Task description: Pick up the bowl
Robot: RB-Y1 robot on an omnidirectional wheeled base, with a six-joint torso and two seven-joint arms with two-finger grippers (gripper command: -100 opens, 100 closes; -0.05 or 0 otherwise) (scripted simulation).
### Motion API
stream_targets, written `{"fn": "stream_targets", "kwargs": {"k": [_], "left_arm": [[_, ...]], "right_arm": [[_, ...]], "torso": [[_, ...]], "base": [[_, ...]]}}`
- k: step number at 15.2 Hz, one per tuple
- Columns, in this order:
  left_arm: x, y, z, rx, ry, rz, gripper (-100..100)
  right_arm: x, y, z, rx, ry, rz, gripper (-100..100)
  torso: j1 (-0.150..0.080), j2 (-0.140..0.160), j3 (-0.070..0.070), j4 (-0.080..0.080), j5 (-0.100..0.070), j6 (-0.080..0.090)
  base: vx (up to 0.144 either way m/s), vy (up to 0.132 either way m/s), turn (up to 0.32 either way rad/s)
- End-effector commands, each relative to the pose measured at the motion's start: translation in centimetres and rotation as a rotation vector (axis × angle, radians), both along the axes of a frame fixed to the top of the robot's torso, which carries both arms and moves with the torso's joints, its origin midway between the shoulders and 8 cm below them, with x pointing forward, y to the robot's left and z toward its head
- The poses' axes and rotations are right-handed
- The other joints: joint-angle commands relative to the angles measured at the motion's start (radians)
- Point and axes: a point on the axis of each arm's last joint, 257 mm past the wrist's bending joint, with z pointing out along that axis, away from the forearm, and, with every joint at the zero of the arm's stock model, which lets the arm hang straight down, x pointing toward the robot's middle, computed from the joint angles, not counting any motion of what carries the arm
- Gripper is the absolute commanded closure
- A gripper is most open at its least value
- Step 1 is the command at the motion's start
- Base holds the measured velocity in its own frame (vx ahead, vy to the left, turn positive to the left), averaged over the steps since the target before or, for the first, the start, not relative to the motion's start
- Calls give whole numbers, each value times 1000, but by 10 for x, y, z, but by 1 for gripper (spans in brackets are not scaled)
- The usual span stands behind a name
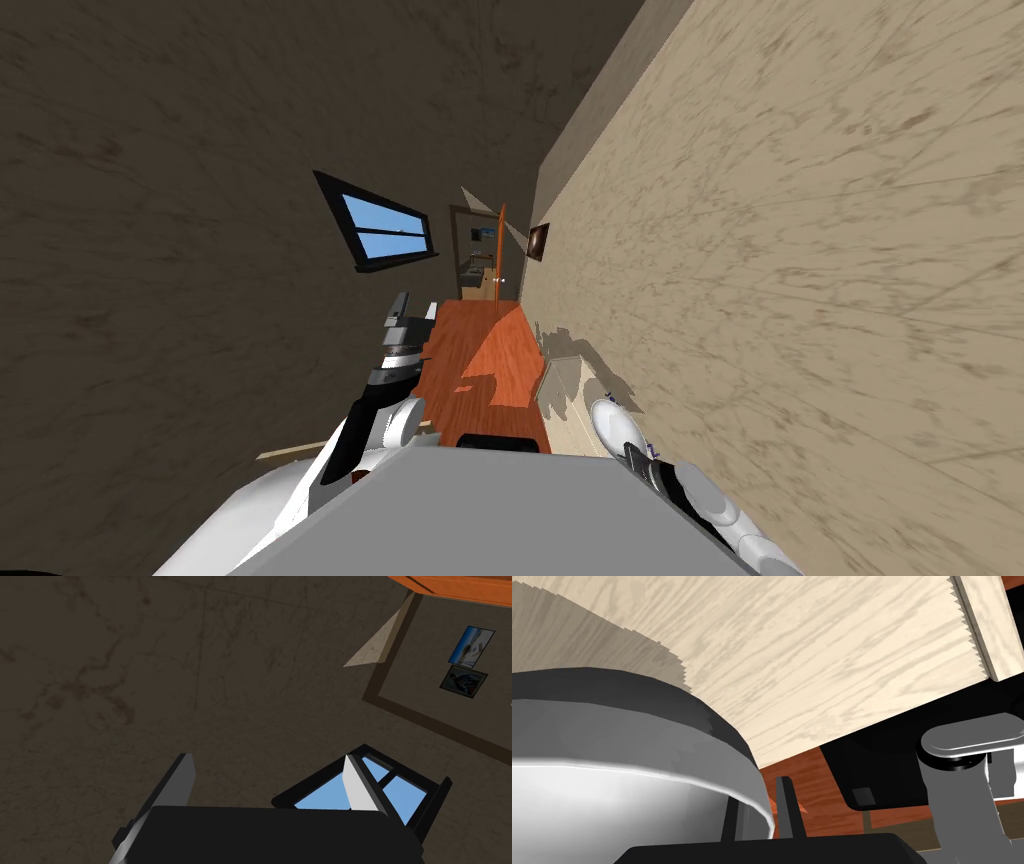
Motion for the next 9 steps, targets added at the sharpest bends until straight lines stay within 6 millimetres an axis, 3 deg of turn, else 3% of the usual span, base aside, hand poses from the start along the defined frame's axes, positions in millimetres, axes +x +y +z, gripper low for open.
{"fn": "stream_targets", "kwargs": {"k": [1,2,4,5,6,9], "left_arm": [[0,0,0,0,0,0,0],[0,0,0,0,0,0,0],[0,0,0,0,0,0,0],[0,0,0,0,0,0,0],[0,0,0,0,0,0,0],[0,0,0,0,0,0,0]], "right_arm": [[12,10,-4,19,8,-1,100],[18,17,-5,23,8,21,100],[11,25,-10,28,29,46,100],[47,12,6,-6,-18,43,100],[43,19,2,7,0,34,100],[65,39,2,26,0,60,100]], "torso": [[0,0,0,0,0,0],[0,-1,0,0,0,-1],[2,-4,-2,-1,-1,-1],[2,-5,-3,-1,-1,0],[1,-3,-2,-1,1,1],[0,-1,-1,0,0,-1]], "base": [[-64,-32,13],[-33,-19,32],[-1,-3,22],[-57,-22,-214],[-115,-42,-281],[-60,-29,-54]]}}
